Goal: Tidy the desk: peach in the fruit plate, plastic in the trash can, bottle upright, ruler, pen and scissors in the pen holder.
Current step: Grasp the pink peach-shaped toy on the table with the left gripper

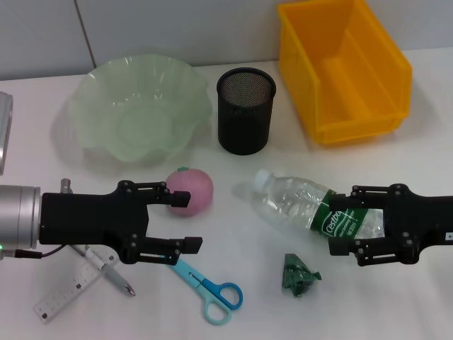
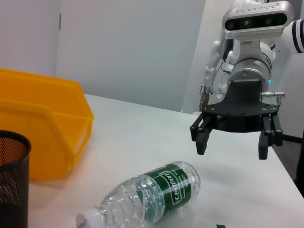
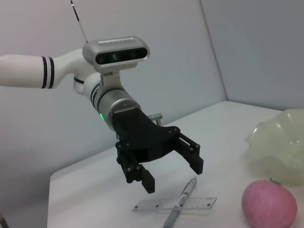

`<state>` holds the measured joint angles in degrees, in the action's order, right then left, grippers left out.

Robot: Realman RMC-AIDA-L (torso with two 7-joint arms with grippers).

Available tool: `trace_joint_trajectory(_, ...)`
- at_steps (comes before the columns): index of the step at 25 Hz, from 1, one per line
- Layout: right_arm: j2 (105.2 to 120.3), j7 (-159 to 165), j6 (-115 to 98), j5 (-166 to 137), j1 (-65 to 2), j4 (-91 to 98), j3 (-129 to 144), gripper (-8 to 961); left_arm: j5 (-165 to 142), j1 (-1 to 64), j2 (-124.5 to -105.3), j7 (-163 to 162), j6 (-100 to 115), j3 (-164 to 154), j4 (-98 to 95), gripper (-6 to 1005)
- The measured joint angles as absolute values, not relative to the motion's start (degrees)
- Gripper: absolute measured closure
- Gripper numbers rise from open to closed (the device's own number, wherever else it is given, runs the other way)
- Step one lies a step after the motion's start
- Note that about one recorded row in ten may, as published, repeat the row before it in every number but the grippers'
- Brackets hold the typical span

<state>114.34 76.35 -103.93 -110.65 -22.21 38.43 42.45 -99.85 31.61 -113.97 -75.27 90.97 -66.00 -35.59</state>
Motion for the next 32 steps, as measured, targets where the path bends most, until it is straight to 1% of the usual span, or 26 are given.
trace_joint_trajectory(13,114.52,76.4,-104.0,-110.6,-22.1,38.3,42.5,162,-99.8,31.3,-113.99,-75.2,91.1,-66.0,-35.8,220)
trace_joint_trajectory(18,114.5,76.4,-104.0,-110.7,-22.0,38.1,42.5,162,-100.1,31.2,-114.31,-76.1,90.6,-66.2,-40.7,228)
trace_joint_trajectory(22,114.31,76.4,-103.6,-110.7,-21.8,38.0,42.2,162,-106.0,33.0,-115.35,-80.9,88.6,-66.0,-47.5,234)
trace_joint_trajectory(24,114.23,76.4,-103.5,-110.7,-21.7,38.0,41.7,162,-112.8,35.5,-116.42,-84.7,86.6,-66.0,-50.5,237)
trace_joint_trajectory(25,114.17,76.4,-103.5,-110.7,-21.7,38.0,40.9,162,-118.2,37.5,-117.47,-86.3,85.3,-66.0,-51.4,239)
trace_joint_trajectory(26,114.17,76.4,-103.5,-110.7,-21.7,38.0,40.9,162,-120.9,38.5,-117.96,-86.7,84.5,-66.0,-51.7,241)
trace_joint_trajectory(29,114.17,76.6,-103.6,-110.7,-21.6,38.0,40.4,162,-124.7,40.2,-118.61,-87.0,81.3,-67.2,-51.6,245)
trace_joint_trajectory(32,114.17,77.0,-103.5,-110.7,-21.6,38.0,40.3,163,-125.3,40.8,-118.69,-87.1,77.6,-69.6,-51.2,250)
